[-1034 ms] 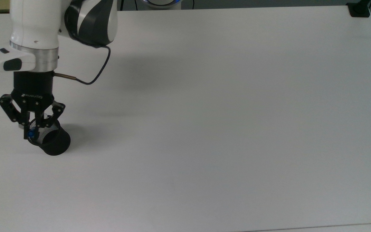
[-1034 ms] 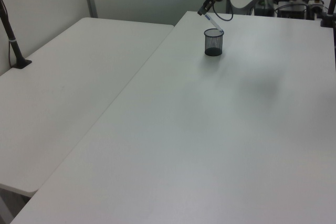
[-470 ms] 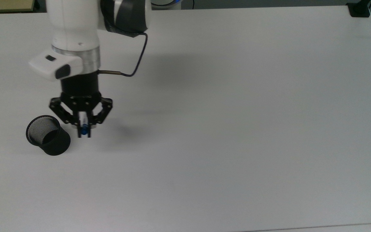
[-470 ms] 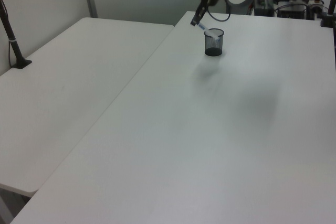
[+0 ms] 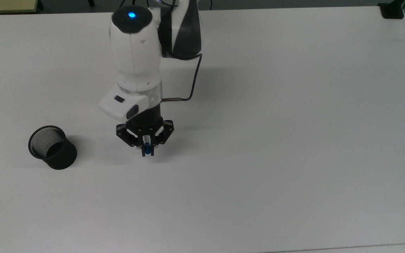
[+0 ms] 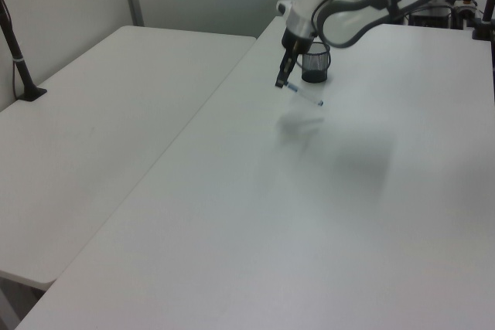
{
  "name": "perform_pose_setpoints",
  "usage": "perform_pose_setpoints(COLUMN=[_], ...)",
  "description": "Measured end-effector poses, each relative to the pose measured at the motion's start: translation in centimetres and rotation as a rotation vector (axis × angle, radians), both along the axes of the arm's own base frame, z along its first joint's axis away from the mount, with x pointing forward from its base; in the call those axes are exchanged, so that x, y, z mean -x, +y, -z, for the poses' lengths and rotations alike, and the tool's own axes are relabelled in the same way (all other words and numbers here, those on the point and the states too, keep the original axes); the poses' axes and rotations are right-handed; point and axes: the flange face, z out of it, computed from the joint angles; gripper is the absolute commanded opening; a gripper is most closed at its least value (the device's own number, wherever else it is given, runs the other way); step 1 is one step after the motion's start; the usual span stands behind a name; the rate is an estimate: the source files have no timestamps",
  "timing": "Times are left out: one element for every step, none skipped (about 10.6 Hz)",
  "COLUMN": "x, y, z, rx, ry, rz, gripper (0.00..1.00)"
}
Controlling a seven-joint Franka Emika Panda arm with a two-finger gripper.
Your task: Remove the marker
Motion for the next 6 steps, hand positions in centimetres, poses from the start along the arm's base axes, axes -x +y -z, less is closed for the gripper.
perform_pose_setpoints(x=[-0.1,-0.1,-0.2,-0.2,-0.2,-0.3], y=[0.6,0.7,0.4,0.2,0.0,-0.1], z=[1.5,2.7,3.5,3.8,3.7,3.4], rx=[-0.006,-0.007,-0.006,-0.006,-0.005,-0.005], ry=[0.021,0.037,0.047,0.051,0.049,0.044], rz=[0.005,0.007,0.01,0.014,0.016,0.017], gripper=[0.3,0.36,0.62,0.75,1.0,1.0])
